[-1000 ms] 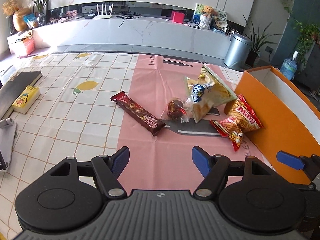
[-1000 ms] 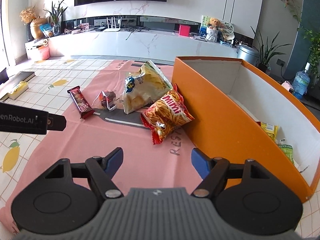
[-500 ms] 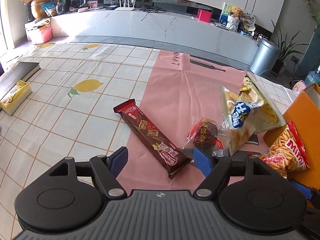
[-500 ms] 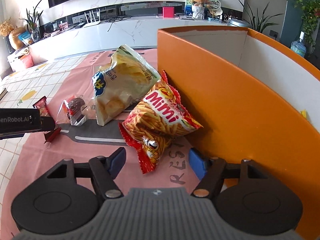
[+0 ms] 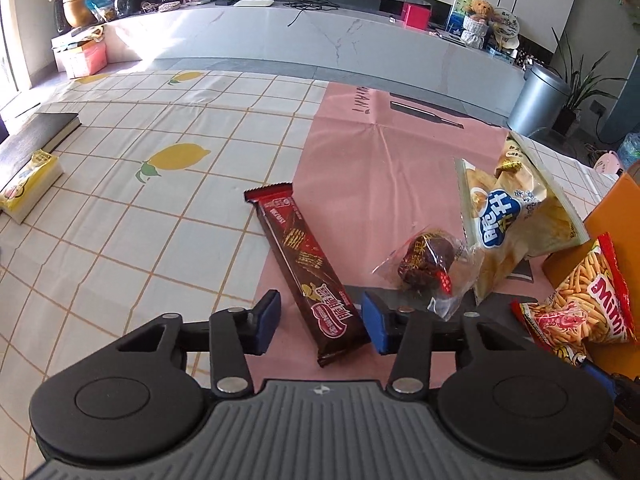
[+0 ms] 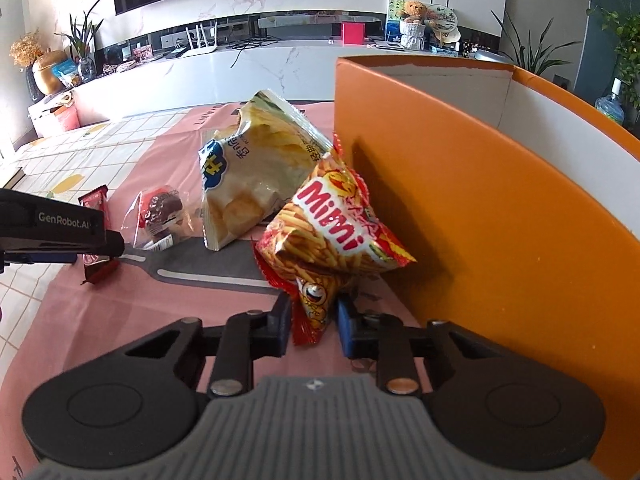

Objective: Organize snacks
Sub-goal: 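Grasp the chocolate bar with the left tool while the right tool grasps the Mimi bag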

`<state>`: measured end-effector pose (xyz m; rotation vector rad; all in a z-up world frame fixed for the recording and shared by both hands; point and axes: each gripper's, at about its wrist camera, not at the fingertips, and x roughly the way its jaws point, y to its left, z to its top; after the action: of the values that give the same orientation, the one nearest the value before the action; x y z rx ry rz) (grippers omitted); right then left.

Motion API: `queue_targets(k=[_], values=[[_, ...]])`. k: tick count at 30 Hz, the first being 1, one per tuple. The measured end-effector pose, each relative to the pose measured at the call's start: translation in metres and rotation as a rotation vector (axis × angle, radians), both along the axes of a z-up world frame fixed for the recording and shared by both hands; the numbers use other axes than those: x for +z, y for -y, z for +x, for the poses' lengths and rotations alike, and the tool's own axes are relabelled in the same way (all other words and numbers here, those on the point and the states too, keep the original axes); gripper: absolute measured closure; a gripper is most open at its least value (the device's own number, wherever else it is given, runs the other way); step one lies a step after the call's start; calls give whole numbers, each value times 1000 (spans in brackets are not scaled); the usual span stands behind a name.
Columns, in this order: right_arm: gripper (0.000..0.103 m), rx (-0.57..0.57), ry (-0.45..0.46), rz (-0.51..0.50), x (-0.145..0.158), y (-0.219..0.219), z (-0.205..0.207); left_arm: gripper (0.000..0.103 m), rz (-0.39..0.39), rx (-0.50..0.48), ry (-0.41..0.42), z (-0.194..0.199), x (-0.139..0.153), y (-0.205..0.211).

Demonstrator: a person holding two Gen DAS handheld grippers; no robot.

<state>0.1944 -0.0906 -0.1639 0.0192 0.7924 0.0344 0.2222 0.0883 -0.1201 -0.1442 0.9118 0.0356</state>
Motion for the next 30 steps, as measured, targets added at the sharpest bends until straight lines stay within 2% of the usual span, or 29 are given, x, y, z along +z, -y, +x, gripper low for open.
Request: queue_targets(k=[3,6,19,24,30], values=[[88,21,6,0,2,-2,-10,68,3,-19,-18,-11,2,0],[89,43,-10,28,7,1,-22,71,10,-53,-23,-25,5,3],[93,41,-173,245,25,27,-103,72,-81,-211,-89,-115,18,24],[93,47,-209,255,27,31,-133,72,-101,-279,-128,-145,18,36],[92,48,-196,240,25,42,-152,72,-68,-308,-143,-160,13,44]])
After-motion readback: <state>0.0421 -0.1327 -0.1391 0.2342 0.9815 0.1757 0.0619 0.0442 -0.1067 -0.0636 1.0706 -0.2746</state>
